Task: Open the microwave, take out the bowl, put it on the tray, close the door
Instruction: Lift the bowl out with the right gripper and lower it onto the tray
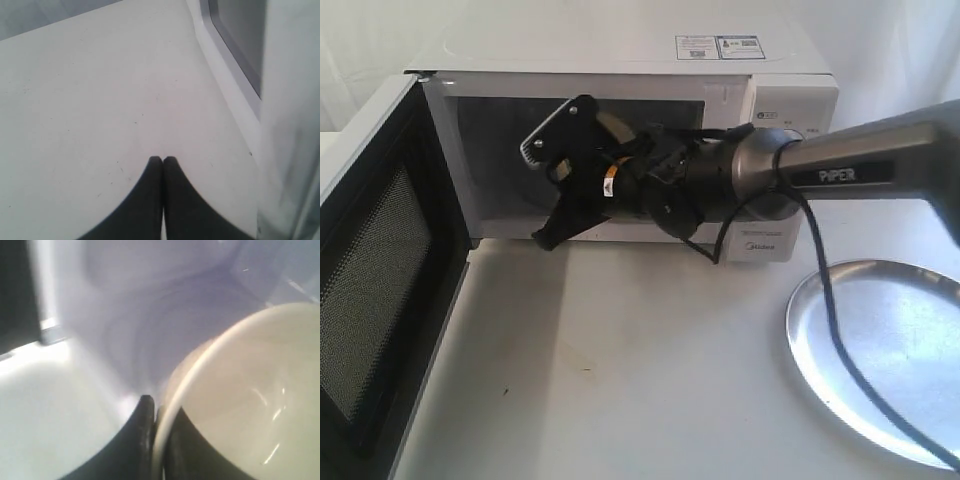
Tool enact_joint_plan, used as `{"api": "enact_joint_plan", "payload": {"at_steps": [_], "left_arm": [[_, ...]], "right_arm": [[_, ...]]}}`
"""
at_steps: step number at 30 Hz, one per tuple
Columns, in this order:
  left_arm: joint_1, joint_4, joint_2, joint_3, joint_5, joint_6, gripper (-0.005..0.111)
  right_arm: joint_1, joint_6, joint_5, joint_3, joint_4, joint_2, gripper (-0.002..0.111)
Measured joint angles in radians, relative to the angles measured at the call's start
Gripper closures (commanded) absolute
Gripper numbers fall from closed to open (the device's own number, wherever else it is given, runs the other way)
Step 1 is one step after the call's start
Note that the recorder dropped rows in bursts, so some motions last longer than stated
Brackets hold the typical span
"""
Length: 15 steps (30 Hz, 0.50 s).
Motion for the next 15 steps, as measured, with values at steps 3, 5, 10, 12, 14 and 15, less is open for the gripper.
{"api": "enact_joint_plan", "payload": {"at_steps": [3,5,10,12,14,15], "left_arm": [[0.0,0.0,0.0,0.0,0.0,0.0,0.107],[0.0,0.0,0.0,0.0,0.0,0.0,0.107],[0.0,0.0,0.0,0.0,0.0,0.0,0.107],[0.0,0.0,0.0,0.0,0.0,0.0,0.107],[0.0,0.0,0.0,0.0,0.0,0.0,0.107],[0.0,0.0,0.0,0.0,0.0,0.0,0.107]], "right_arm": [[0.055,-0.024,0.248,0.027,-0.008,-0.1,0.108],[0.083,-0.05,0.42,0.051,-0.011,-0.17,0.108],[0.092,-0.063,0.729,0.13,-0.047,-0.328,0.108],[0.092,-0.055,0.839,0.168,-0.091,-0.361,0.108],[0.092,-0.017,0.956,0.217,-0.155,-0.383,0.108],[0.092,0.02,1.002,0.246,-0.195,-0.387,0.108]]}}
